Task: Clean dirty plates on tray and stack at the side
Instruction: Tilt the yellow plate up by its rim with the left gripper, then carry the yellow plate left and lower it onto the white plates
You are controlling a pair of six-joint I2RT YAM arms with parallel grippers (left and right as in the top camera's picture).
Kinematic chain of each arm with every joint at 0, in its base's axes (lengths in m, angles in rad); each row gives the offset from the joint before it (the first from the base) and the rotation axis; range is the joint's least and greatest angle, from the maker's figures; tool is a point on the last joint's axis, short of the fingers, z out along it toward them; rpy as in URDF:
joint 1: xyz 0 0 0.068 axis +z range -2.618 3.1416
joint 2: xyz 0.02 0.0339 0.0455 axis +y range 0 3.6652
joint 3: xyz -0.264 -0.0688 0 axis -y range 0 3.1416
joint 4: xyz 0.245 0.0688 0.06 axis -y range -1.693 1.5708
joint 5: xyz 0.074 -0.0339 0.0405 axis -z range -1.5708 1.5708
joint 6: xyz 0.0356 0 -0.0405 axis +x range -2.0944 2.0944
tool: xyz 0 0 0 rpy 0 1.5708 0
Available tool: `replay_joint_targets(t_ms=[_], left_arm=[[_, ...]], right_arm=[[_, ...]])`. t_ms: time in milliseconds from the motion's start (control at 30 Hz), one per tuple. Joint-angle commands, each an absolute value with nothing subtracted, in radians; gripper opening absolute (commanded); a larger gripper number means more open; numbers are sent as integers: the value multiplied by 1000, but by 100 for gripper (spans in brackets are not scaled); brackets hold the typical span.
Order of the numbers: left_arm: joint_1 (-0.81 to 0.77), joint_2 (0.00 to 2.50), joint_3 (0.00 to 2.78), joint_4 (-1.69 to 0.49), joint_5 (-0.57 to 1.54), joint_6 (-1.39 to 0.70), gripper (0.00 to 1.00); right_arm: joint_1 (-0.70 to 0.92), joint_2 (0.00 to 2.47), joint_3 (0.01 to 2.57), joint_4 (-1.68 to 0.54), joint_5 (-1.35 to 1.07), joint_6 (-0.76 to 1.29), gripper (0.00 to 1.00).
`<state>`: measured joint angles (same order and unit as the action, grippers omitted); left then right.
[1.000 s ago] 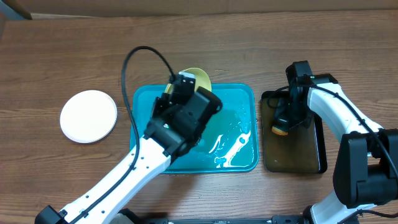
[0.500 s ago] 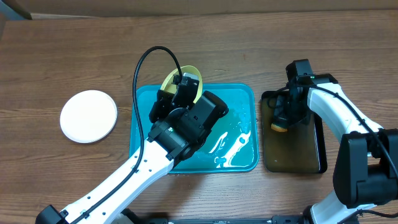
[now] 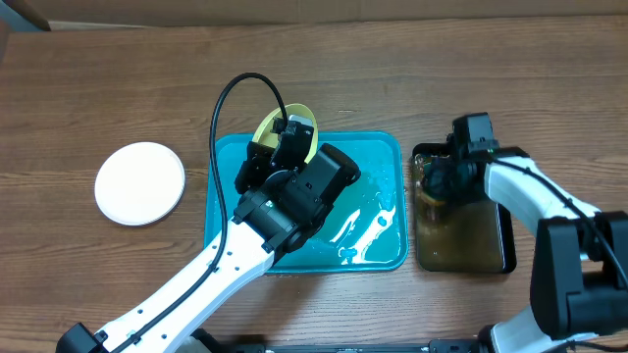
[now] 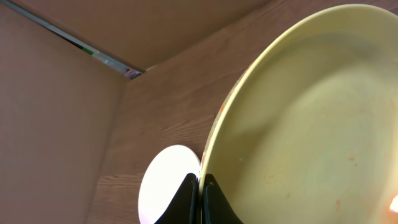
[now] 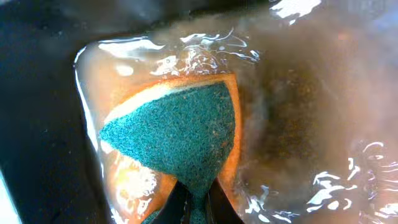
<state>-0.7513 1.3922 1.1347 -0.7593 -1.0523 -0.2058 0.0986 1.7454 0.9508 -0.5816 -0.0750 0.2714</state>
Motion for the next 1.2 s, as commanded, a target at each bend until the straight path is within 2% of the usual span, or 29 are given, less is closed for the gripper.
replay_joint_targets(t_ms=[0,367,600,900,1167], left_arm=[[-756,1369,1154,-756,-1080,-205,4],[-755,1369,1154,-771,-1049,-206,4],[-755,1369,1154,-775,-1045,-210,4],[-755,1369,1154,-785,-1039,-218,4],[-755,1369,1154,-785,-1027,-218,4]], right_arm=[[94,1763,901,-587,-86,265,4],[94,1696,1224,-892,-106,265,4],[93,1673,1213,-1001,-95,265,4],[89,1674,992,-897,-88,315,4],[89,1674,878,-576,-88,314,8]])
